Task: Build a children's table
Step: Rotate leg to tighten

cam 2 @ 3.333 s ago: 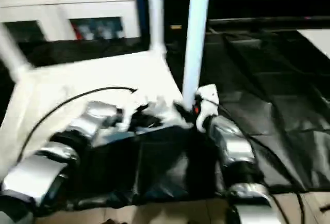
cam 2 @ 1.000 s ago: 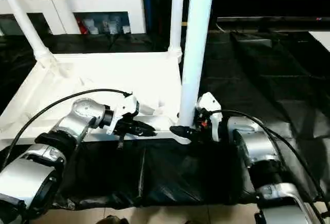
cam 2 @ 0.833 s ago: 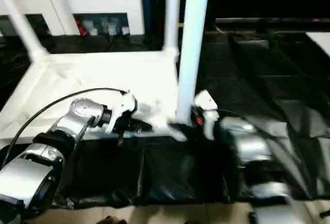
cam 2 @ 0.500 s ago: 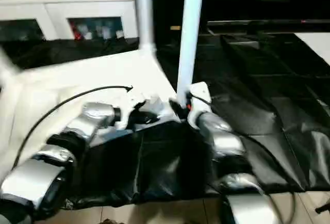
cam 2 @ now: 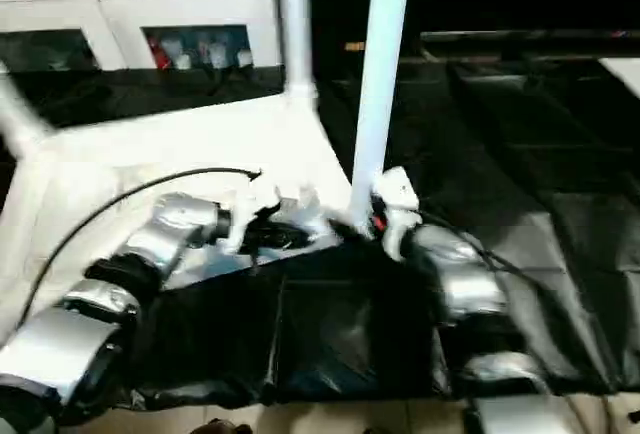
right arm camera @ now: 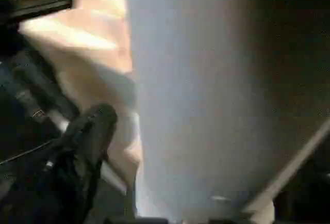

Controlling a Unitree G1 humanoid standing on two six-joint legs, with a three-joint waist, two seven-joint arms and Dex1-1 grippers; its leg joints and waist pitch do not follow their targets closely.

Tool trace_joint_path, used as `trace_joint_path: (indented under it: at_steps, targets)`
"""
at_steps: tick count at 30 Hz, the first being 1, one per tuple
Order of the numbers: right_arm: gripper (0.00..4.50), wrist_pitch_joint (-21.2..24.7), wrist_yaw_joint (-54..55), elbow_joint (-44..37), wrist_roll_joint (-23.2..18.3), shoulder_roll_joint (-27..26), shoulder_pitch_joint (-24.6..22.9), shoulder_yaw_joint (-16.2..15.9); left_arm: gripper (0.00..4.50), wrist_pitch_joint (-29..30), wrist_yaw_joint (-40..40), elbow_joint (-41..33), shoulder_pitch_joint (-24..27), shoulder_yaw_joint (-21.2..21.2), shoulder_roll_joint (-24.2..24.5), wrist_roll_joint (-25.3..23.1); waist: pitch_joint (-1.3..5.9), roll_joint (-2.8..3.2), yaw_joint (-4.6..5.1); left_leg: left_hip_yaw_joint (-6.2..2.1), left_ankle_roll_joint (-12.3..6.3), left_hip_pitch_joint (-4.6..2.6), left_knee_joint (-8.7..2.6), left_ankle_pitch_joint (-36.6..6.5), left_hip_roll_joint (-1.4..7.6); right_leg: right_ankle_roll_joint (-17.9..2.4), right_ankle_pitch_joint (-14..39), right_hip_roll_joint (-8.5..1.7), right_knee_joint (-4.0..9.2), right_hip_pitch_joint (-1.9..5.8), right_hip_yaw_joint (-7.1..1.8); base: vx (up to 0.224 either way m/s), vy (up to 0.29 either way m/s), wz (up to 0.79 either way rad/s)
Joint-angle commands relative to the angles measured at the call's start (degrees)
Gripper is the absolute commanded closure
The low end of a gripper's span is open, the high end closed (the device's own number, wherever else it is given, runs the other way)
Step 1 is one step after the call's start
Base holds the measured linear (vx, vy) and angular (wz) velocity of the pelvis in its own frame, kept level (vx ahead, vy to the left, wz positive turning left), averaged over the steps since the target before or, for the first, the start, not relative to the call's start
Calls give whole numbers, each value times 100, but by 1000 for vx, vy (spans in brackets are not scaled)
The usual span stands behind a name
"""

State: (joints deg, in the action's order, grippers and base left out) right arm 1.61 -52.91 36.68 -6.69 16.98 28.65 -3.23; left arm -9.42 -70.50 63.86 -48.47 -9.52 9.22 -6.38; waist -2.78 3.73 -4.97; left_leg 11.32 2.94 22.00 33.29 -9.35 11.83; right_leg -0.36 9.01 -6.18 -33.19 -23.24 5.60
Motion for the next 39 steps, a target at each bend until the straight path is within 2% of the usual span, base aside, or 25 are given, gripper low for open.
trace_joint_path:
  at_steps: [1,2,3,4,6,8,15,20,23,27,29,30,31,32,33,34,35,36,38,39]
  targets:
    - [15,255,-827,-294,-121,49,-66,-431,450,-248,-647,-166,-58,-269,-117,-33,451,-27,1,-55,-786,-107,-291,-1187,145,-1674,434,-244,266,347,-212,0,0,0]
    - [15,318,-1191,-383,-147,179,-87,-551,450,-276,-798,-160,-69,-287,-61,-33,421,-28,-17,-56,-689,-131,-318,-1458,152,-1614,816,-234,315,340,-211,0,0,0]
    - [15,357,-1384,-412,-150,250,-88,-620,450,-297,-878,-156,-77,-300,-26,-35,421,-28,-17,-56,-689,-131,-318,-1458,152,-1614,816,-234,315,340,-211,0,0,0]
    - [49,447,-1657,-447,-182,333,-84,-700,450,-328,-980,-153,-87,-317,19,-27,415,-25,-21,-62,-611,-136,-328,-1594,157,-1559,1056,-243,334,334,-214,0,0,0]
    - [52,517,-1841,-455,-204,379,-69,-754,450,-347,-1040,-150,-94,-329,49,-21,398,-19,-31,-61,-457,-170,-357,-1804,175,-1531,1339,-247,370,304,-230,0,0,0]
    - [77,591,-2057,-459,-212,428,-38,-821,450,-353,-1108,-140,-111,-339,80,-11,396,-18,-40,-61,-379,-182,-366,-1874,178,-1515,1458,-254,375,296,-238,0,0,0]
    - [129,803,-2511,-475,-258,479,54,-986,450,-331,-1365,-126,-153,-341,134,50,412,-44,-65,-78,-377,-129,-361,-1639,165,-1430,1509,-280,365,329,-234,0,0,0]
    - [171,897,-2562,-508,-282,422,17,-977,450,-294,-1432,-115,-170,-338,152,85,431,-34,-88,-76,-431,-123,-344,-1462,166,-1495,1213,-274,331,329,-230,0,0,0]
    - [179,970,-2494,-574,-348,361,-55,-920,450,-264,-1458,-114,-169,-327,151,108,428,-32,-84,-75,-443,-118,-347,-1464,163,-1503,1183,-269,328,330,-226,0,0,0]
    - [194,1042,-2048,-652,-448,168,-182,-701,450,-142,-1252,-111,-139,-237,91,151,417,-12,-83,-74,-364,-137,-361,-1606,171,-1440,1401,-276,358,314,-232,0,0,0]
    - [197,945,-847,-444,-202,-137,-173,-444,450,53,-680,-55,-158,-184,-35,81,392,-20,-58,-84,-243,-143,-387,-1742,166,-1363,1706,-274,379,299,-224,0,0,0]
    - [197,939,-372,-321,-103,-255,-127,-353,450,113,-457,-38,-170,-162,-100,64,382,-15,-38,-92,-159,-155,-401,-1862,160,-1295,1964,-277,398,286,-216,0,0,0]
    - [197,939,-318,-307,-91,-268,-122,-343,450,120,-432,-36,-171,-159,-108,62,372,-41,-9,-95,-109,-154,-409,-1901,157,-1239,2102,-280,418,279,-217,0,0,0]
    - [198,998,191,-159,-26,-407,-51,-221,450,192,-202,-20,-188,-131,-201,61,364,-40,26,-107,-84,-152,-409,-1997,137,-1148,2353,-283,446,291,-203,0,0,0]
    - [198,1046,764,-2,-8,-621,43,-58,450,282,100,-4,-212,-116,-354,46,364,-36,42,-117,-60,-146,-415,-1982,143,-1116,2383,-285,443,292,-207,0,0,0]
    - [198,1114,1257,143,-15,-856,140,76,450,381,378,12,-238,-89,-539,57,338,-34,131,-134,44,-171,-424,-2188,119,-1044,2693,-285,476,255,-186,0,0,0]
    - [198,1109,1603,242,28,-1046,208,124,450,476,623,26,-263,-55,-704,83,334,-41,189,-135,66,-192,-414,-2281,92,-927,2949,-282,530,239,-169,0,0,0]
    - [198,1081,1847,316,83,-1144,254,143,450,509,719,36,-275,-38,-785,102,330,-43,206,-140,47,-202,-409,-2313,85,-875,3032,-277,553,233,-161,0,0,0]
    - [198,1099,2301,495,93,-1337,364,246,450,487,886,51,-285,-54,-897,86,333,-49,232,-142,-29,-182,-409,-2277,78,-808,3050,-283,581,241,-169,0,0,0]
    - [198,1000,2449,567,135,-1413,405,240,450,479,969,64,-289,-67,-940,67,333,-24,266,-148,-43,-162,-415,-2285,68,-800,3015,-276,572,245,-160,0,0,0]
